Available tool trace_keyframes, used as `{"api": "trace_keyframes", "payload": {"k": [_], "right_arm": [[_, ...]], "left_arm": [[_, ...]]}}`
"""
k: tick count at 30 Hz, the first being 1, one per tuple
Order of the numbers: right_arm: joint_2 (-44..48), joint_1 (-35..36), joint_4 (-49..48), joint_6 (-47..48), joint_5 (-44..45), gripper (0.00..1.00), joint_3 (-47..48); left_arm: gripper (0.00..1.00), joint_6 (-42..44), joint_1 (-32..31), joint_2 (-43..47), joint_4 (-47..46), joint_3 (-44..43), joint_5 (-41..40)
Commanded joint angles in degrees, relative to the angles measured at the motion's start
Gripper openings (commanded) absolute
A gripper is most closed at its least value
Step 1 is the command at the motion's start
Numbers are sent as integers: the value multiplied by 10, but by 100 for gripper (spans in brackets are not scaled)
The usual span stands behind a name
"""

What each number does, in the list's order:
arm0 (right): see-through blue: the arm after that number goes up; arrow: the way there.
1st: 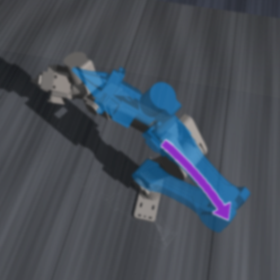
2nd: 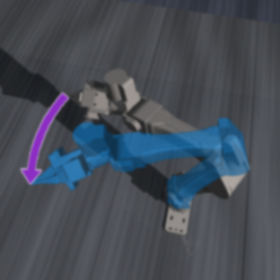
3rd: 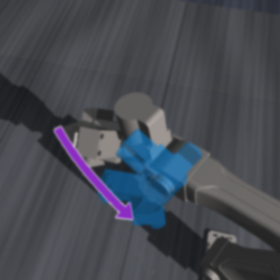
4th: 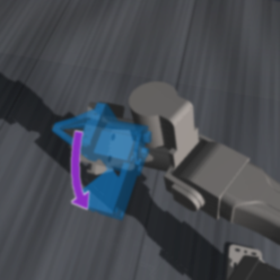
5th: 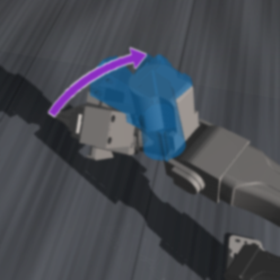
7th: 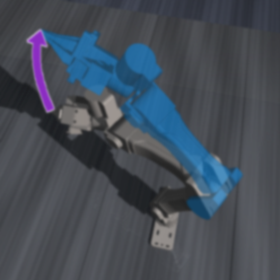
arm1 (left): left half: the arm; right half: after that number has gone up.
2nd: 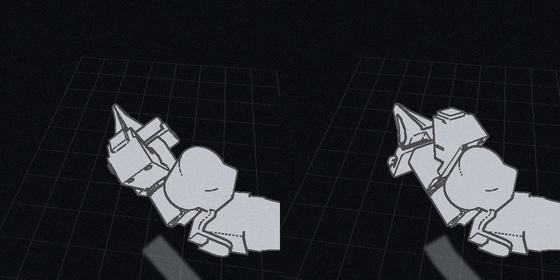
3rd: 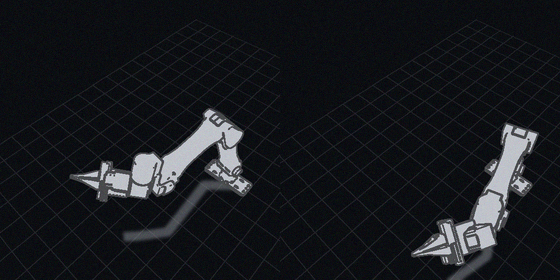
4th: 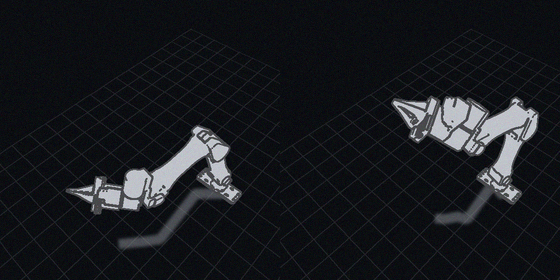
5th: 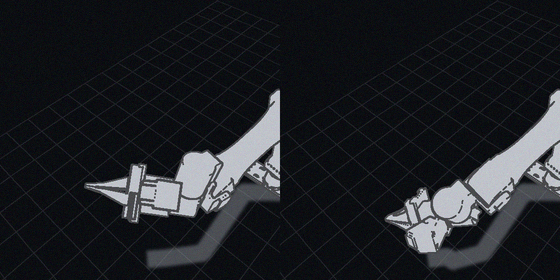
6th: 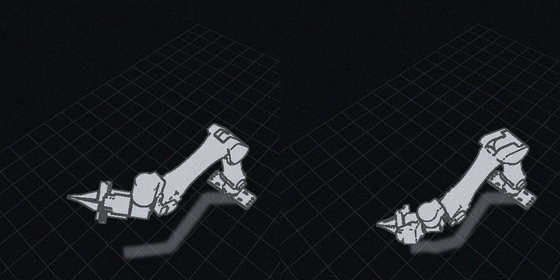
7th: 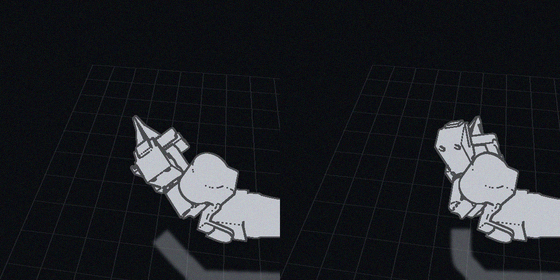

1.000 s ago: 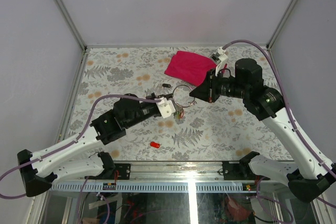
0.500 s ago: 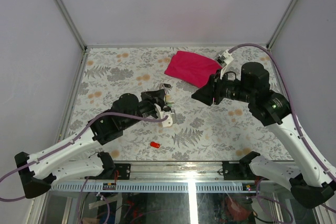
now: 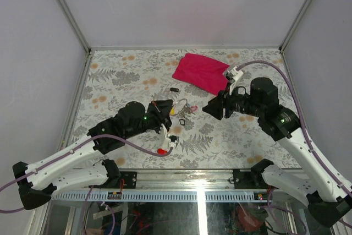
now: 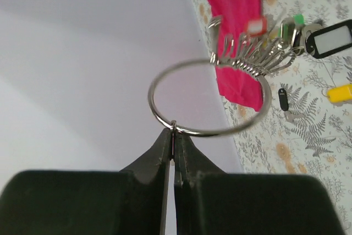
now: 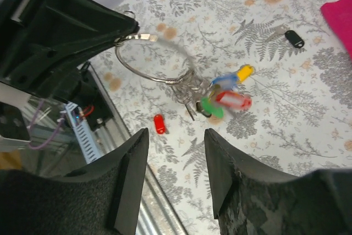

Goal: Put the keys on the keyring

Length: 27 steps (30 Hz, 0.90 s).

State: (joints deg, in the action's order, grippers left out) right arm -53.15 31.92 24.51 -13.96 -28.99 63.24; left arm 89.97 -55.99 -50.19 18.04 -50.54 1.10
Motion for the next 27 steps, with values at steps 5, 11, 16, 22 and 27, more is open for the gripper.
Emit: {"api": "trace_keyframes", "payload": {"k": [5, 11, 16, 22, 27], "right_arm": [[146, 0, -279, 68, 39, 48, -191], [186, 0, -399, 103, -24, 49, -272], [144, 0, -358, 128, -80, 51, -242], [95, 0, -391, 107, -121, 54, -220], [62, 0, -397, 123, -154, 59, -204]], "left_arm": [[0, 133, -64, -27, 86, -42, -70], [0, 243, -95, -47, 61, -18, -161], [0, 289, -104, -58, 47, -31, -168], [0, 326, -122, -84, 45, -56, -200], [0, 335, -136, -103, 49, -73, -207]]}}
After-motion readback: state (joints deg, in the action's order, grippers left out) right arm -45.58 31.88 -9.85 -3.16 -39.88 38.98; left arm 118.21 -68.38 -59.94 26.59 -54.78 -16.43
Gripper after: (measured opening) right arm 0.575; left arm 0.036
